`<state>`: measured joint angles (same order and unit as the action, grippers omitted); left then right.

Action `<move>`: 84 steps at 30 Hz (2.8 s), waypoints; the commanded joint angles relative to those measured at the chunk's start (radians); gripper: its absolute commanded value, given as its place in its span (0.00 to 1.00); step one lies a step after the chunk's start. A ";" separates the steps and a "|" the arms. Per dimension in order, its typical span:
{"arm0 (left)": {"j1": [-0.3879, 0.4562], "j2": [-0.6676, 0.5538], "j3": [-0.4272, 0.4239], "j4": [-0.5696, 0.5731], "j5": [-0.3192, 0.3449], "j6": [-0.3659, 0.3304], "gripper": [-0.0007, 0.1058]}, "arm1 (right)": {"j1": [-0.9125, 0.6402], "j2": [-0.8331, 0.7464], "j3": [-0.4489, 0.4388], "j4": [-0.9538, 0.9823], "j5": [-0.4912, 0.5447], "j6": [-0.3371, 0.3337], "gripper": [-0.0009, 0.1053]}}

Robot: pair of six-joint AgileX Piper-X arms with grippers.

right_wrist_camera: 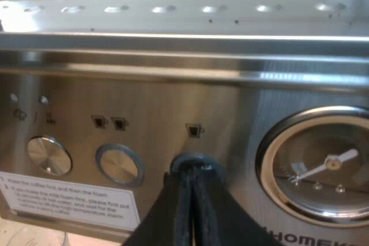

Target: Place mug into machine

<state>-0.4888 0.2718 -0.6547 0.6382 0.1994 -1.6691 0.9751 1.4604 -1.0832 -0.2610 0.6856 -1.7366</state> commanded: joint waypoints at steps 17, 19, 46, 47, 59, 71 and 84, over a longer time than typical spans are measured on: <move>-0.005 -0.004 -0.003 -0.015 -0.001 -0.005 0.75 | 0.059 -0.137 -0.013 0.303 -0.038 -0.009 0.59; -0.005 -0.004 -0.015 -0.015 -0.001 -0.005 0.75 | 0.086 -0.176 -0.013 0.377 -0.038 -0.012 0.59; 0.024 0.165 -0.123 -0.054 0.089 -0.106 0.75 | -0.269 -0.530 -0.020 0.837 -0.448 0.066 0.59; 0.030 0.170 -0.123 -0.059 0.089 -0.106 0.75 | -0.293 -0.530 -0.020 0.839 -0.464 0.068 0.59; 0.340 0.256 -0.123 -0.083 0.212 -0.151 0.75 | -0.675 -0.545 -0.020 0.982 -0.644 0.023 0.59; 0.518 0.216 -0.132 -0.010 0.330 -0.175 0.75 | -0.883 -0.704 -0.001 1.109 -0.645 -0.101 0.59; 0.477 -0.058 -0.132 0.136 0.200 -0.166 0.75 | -0.887 -1.102 0.157 1.117 -0.645 -0.122 0.59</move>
<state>-0.0072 0.2363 -0.7800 0.7689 0.4298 -1.8332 0.0917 0.3929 -0.9335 0.8606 0.0450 -1.8441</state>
